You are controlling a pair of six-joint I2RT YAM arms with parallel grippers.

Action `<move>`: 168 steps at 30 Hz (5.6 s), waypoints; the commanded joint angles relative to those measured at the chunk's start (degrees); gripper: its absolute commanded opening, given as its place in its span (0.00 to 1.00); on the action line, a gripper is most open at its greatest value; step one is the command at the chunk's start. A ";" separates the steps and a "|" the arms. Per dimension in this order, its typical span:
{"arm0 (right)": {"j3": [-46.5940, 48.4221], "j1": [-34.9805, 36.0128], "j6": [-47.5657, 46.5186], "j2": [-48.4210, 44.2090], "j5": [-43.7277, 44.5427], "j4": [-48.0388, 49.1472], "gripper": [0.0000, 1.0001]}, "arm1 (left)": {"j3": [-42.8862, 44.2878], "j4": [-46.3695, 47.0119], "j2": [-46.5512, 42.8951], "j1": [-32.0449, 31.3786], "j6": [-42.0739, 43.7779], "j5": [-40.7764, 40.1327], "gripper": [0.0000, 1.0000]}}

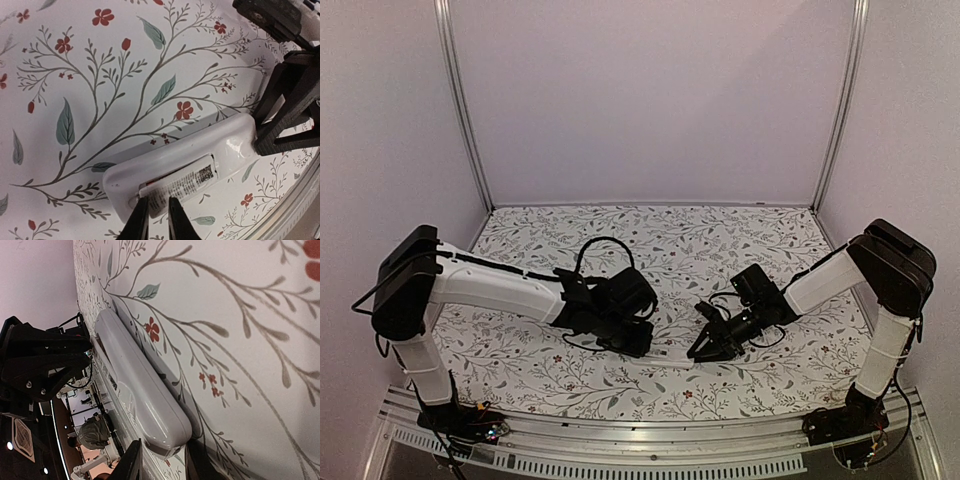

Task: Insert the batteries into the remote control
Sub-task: Press the battery cover on the remote control, then adjust the battery cover of the remote control without the battery cover, then press the battery cover on the remote control.

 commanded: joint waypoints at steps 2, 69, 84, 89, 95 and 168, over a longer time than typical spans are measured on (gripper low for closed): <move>0.21 0.29 -0.88 0.66 -0.17 -0.73 0.29 | 1.34 -1.41 1.77 -1.21 0.45 0.29 0.15; 1.99 -0.08 -2.42 1.81 0.36 -3.85 0.34 | 3.05 -0.39 -2.60 0.66 51.31 10.37 0.76; 1.99 -0.18 -2.59 1.74 0.19 -3.84 0.34 | 5.24 -0.59 4.06 3.49 60.41 13.56 0.73; 1.90 -0.22 -2.67 1.78 0.10 -3.85 0.34 | 6.95 -1.47 5.94 3.77 61.90 13.45 0.70; 1.91 -0.27 -2.78 1.89 0.11 -3.81 0.34 | 8.86 -2.30 7.55 3.78 62.46 14.75 0.67; 9.53 0.40 -13.00 -10.28 10.75 -20.66 0.37 | -2.69 -4.62 -9.99 4.99 28.35 -12.00 0.57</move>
